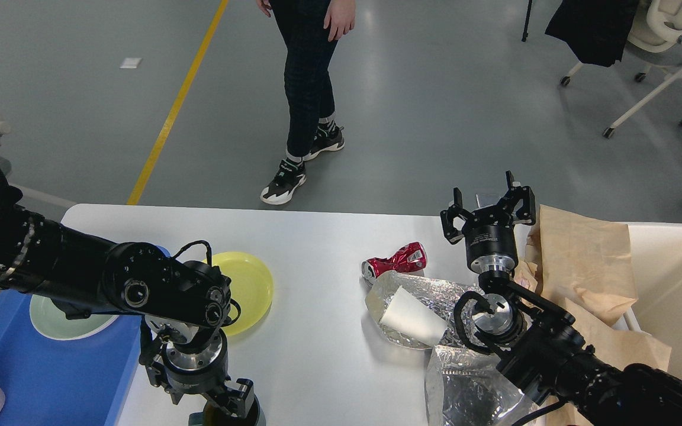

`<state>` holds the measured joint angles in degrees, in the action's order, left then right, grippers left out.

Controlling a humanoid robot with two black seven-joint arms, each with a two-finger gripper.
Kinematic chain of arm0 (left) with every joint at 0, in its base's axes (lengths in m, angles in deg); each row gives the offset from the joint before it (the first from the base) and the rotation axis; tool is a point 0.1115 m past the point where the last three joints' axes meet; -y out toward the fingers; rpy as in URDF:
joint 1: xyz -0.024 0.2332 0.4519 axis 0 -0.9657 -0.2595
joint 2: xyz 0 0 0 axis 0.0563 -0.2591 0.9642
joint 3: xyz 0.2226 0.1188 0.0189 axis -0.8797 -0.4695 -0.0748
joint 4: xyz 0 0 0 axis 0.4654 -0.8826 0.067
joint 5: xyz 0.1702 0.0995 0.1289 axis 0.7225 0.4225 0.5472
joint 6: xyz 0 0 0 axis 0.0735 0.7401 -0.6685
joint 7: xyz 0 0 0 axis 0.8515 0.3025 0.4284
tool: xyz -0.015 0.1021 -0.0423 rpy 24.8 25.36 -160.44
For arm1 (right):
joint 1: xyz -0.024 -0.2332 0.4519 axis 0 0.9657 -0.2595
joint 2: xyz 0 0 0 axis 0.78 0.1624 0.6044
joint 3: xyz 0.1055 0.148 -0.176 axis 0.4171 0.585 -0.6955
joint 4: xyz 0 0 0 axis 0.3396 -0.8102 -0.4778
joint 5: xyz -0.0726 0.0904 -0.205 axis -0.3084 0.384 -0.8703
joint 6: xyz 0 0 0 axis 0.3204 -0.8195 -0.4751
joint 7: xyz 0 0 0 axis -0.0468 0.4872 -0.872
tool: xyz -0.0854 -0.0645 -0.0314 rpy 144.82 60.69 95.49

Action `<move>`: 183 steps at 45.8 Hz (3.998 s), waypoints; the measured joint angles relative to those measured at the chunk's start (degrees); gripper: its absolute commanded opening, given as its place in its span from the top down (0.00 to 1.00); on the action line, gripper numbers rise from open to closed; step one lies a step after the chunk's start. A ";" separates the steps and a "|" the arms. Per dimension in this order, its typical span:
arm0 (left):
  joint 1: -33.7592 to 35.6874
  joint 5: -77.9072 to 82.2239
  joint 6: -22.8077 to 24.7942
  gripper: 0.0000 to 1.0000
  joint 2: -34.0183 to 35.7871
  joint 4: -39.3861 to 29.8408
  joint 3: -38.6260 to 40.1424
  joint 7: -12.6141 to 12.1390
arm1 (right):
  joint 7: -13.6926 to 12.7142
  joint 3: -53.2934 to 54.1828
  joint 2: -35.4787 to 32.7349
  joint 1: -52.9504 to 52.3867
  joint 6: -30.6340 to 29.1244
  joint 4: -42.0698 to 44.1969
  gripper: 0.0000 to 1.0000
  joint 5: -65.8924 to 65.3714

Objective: Tidy desktop
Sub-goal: 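Reach the left gripper down to the dark green mug, then grasp and lift the dark green mug with the left gripper, then carry the mug beside the pink cup and release it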

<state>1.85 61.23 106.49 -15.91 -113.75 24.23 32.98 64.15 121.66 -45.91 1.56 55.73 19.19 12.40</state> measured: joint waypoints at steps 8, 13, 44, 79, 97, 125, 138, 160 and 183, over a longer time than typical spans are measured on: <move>-0.56 0.02 -2.37 0.21 0.00 0.08 -1.06 0.00 | 0.00 0.00 0.00 0.00 0.00 0.00 0.00 0.00; -1.02 0.01 -3.69 0.25 0.00 0.08 -1.27 0.00 | 0.00 0.00 0.00 0.00 0.00 0.00 0.00 0.00; -4.63 0.02 -10.48 0.67 -1.06 0.07 -1.40 0.09 | 0.00 0.00 0.00 0.00 0.00 0.00 0.00 0.00; -3.68 0.14 -9.64 1.00 -0.41 -0.08 -4.72 -0.29 | 0.00 0.00 0.00 0.00 0.00 0.00 0.00 0.00; 2.00 0.26 -0.16 1.00 3.28 -0.64 -4.52 -0.63 | 0.00 0.00 0.00 0.00 0.00 0.00 0.00 0.04; 17.96 0.45 25.25 1.00 18.58 -0.58 -5.28 -0.63 | 0.00 0.00 0.00 0.00 0.00 0.06 0.00 0.00; 21.94 0.66 26.31 1.00 22.09 -0.07 -12.10 -0.54 | 0.00 0.00 0.00 0.00 0.00 0.00 0.00 0.00; 10.79 3.44 15.25 1.00 28.58 0.48 -18.35 -0.48 | 0.00 0.00 0.00 0.00 0.00 0.09 0.00 0.00; -5.00 4.79 -12.68 1.00 33.47 0.95 -10.77 0.22 | 0.00 0.00 0.00 0.00 0.00 0.17 0.00 0.01</move>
<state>-3.15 66.02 93.81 17.56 -112.80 13.46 33.20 64.15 121.66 -45.91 1.56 55.73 19.36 12.41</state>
